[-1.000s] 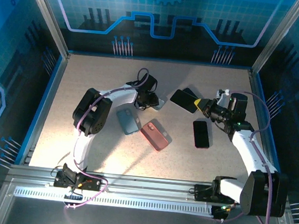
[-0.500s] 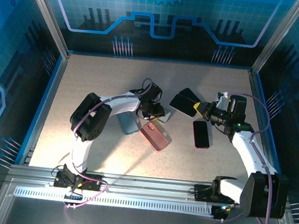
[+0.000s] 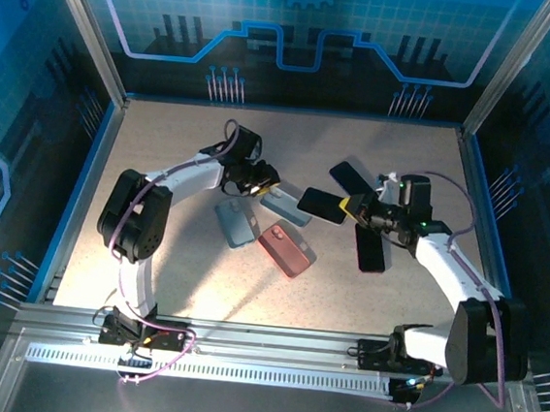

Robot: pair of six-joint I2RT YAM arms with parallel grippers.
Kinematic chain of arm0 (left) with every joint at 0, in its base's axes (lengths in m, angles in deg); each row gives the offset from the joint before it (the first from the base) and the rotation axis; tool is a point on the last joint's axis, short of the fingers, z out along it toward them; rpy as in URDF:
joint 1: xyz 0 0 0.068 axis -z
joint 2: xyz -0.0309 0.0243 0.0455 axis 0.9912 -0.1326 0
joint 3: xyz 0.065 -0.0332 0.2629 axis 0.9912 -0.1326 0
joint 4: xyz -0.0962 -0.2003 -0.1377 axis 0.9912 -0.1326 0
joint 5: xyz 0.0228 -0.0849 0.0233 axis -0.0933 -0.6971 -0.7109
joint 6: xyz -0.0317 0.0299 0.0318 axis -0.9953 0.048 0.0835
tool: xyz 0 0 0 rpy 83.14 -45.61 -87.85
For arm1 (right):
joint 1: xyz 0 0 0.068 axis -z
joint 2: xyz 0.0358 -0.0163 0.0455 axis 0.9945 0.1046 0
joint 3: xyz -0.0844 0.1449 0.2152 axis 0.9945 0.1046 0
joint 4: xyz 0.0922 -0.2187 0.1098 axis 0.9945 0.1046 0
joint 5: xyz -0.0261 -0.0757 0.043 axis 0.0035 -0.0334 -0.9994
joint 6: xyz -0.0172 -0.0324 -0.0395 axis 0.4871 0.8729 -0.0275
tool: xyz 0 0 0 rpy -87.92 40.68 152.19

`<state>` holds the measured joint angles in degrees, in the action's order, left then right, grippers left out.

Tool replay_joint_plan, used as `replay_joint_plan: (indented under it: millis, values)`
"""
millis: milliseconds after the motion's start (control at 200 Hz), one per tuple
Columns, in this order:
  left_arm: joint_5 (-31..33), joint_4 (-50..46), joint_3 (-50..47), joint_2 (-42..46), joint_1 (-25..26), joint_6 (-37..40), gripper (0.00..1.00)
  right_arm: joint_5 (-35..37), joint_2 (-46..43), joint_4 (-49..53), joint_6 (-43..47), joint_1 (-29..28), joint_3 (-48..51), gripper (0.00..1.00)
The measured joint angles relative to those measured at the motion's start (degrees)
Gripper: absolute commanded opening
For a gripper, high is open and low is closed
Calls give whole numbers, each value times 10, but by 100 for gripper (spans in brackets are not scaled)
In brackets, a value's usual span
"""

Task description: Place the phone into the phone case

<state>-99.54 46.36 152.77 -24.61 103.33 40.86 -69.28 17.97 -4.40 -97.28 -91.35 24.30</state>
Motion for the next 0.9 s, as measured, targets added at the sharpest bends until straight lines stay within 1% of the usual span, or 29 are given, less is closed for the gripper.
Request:
replay_joint_plan:
  millis: [100, 195, 335, 525, 625, 896]
  values:
    - [-1, 0, -9, -2, -34, 13, 28, 16, 24, -14, -4, -33, 0, 0]
    - [0, 2, -13, -7, -58, 23, 22, 33, 46, -28, -10, -60, -1, 0]
    - [0, 7, -14, -24, -70, 40, 11, 50, 87, -66, -27, -88, -3, 0]
    - [-7, 11, -14, -63, -70, 47, 6, 65, 145, -106, -49, -109, -26, 0]
    - [-12, 13, -14, -76, -70, 49, 5, 70, 168, -135, -65, -114, -37, 0]
    - [-28, 17, -15, -84, -69, 49, 4, 72, 226, -198, -100, -117, -53, 0]
